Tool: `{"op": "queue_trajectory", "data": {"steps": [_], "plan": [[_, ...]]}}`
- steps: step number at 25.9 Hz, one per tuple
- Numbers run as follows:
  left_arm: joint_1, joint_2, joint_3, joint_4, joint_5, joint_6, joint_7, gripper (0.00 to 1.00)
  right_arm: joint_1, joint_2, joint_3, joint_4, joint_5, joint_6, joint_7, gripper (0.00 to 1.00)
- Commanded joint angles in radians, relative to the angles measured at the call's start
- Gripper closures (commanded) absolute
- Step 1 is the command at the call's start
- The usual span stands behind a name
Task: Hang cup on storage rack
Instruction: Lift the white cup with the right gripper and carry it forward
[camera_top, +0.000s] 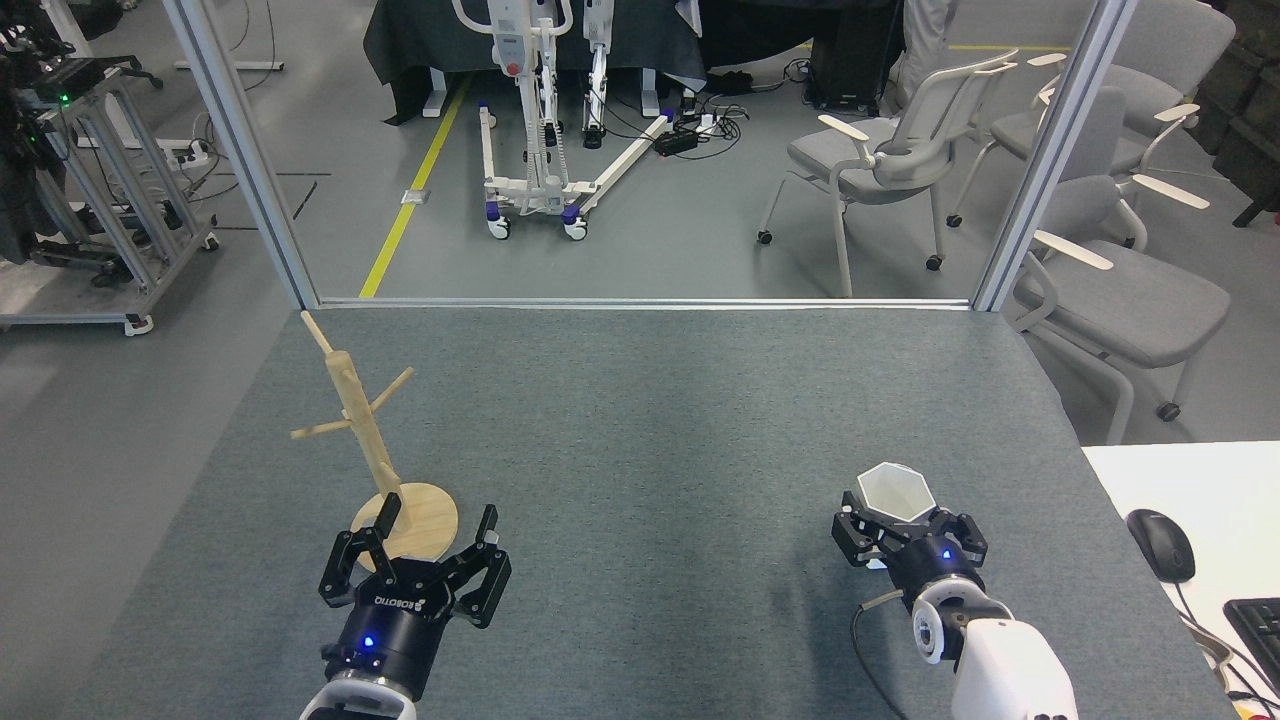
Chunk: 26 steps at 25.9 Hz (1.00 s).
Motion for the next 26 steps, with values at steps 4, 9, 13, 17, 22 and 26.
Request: {"op": "queue_trajectory", "data": {"steps": [4, 9, 13, 17, 22, 26], "plan": [[0.000, 0.000, 0.000, -0.001, 0.000, 0.000, 0.000, 0.01, -0.015, -0.002, 0.001, 0.004, -0.001, 0.001, -0.004, 0.08], [0.000, 0.000, -0.002, 0.001, 0.000, -0.003, 0.000, 0.01, -0.016, -0.008, 0.004, -0.002, 0.000, -0.027, 0.004, 0.58], [0.000, -0.002, -0.002, 0.006, 0.000, -0.031, 0.000, 0.01, -0.016, -0.022, 0.016, -0.039, 0.000, -0.088, 0.027, 0.78], [0.000, 0.000, -0.003, 0.006, 0.000, -0.039, 0.026, 0.01, 0.004, -0.104, 0.030, -0.260, -0.049, -0.127, 0.234, 0.84], [0.001, 0.002, -0.003, -0.001, 0.000, -0.039, 0.054, 0.01, 0.094, -0.144, 0.033, -0.602, -0.127, -0.113, 0.459, 0.86], [0.008, 0.008, -0.018, -0.004, 0.000, -0.055, 0.052, 0.01, 0.103, -0.130, 0.078, -0.801, -0.132, -0.105, 0.599, 0.91]]}}
